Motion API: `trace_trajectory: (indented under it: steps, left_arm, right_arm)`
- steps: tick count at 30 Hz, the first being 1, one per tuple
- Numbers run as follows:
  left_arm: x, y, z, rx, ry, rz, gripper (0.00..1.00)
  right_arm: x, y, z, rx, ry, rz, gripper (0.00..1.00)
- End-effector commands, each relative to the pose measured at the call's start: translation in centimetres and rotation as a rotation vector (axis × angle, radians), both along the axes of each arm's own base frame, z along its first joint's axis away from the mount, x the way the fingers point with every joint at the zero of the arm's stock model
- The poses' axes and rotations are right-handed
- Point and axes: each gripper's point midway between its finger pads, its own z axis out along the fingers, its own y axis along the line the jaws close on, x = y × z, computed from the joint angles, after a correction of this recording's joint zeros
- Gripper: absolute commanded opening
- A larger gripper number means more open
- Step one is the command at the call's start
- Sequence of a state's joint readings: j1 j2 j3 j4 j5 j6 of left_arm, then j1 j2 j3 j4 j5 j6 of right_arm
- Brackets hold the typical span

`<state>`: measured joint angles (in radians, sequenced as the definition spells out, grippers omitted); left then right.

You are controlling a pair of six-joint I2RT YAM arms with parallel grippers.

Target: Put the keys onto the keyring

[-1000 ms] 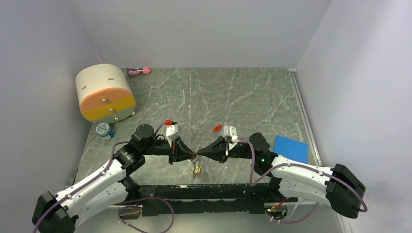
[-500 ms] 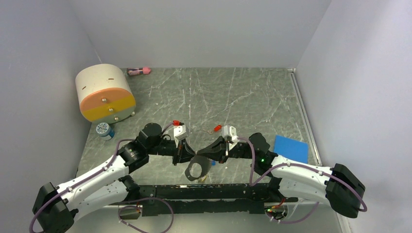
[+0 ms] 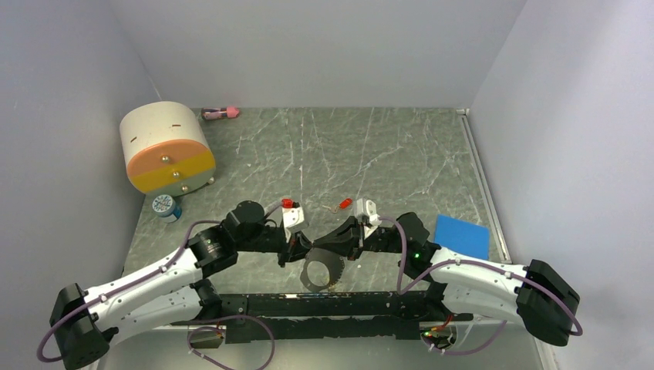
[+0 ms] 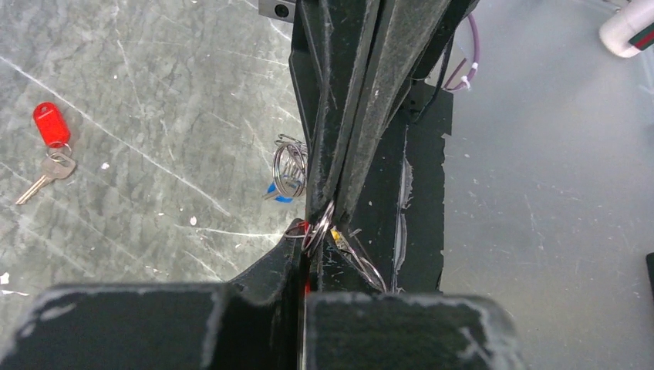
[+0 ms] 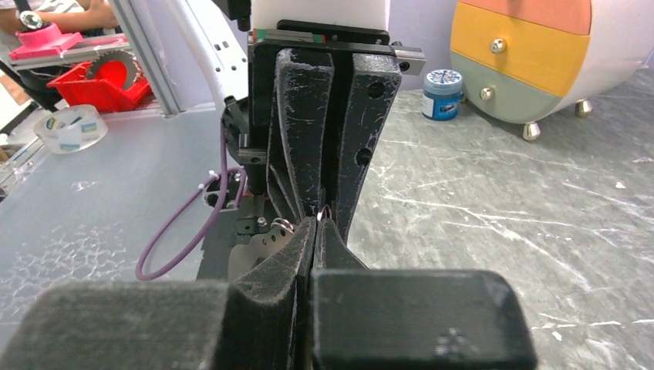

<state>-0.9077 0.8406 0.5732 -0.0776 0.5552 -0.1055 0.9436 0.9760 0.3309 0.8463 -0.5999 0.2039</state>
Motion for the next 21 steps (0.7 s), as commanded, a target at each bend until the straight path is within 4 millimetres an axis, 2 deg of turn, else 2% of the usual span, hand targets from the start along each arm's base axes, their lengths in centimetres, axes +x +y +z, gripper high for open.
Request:
trace_trajectory:
  steps: [1, 8, 13, 17, 21]
  left_arm:
    - [-0.4, 0.2, 0.3, 0.037, -0.068, -0.003, 0.06]
    - [0.6, 2.6, 1.5, 0.041, -0.117, 0.136, 0.3]
    - [0.7, 4.2, 3.2, 0.018, -0.138, 0.203, 0.37]
    - [0.3, 4.2, 5.0, -0.046, -0.192, 0.175, 0.48]
    - [-0.5, 3.4, 7.0, -0.118, -0.274, 0.092, 0.5]
  right_arm:
    - [0.3, -0.5, 5.0, 0.171, -0.1, -0.038, 0.0]
    - [0.3, -0.9, 4.3, 0.136, -0.113, -0.051, 0.0]
    - [-0.1, -1.2, 3.9, 0.114, -0.133, -0.043, 0.0]
    - [-0.9, -1.2, 3.5, 0.108, -0.159, 0.001, 0.0]
    - [-1.6, -1.0, 3.5, 0.107, -0.175, 0.049, 0.0]
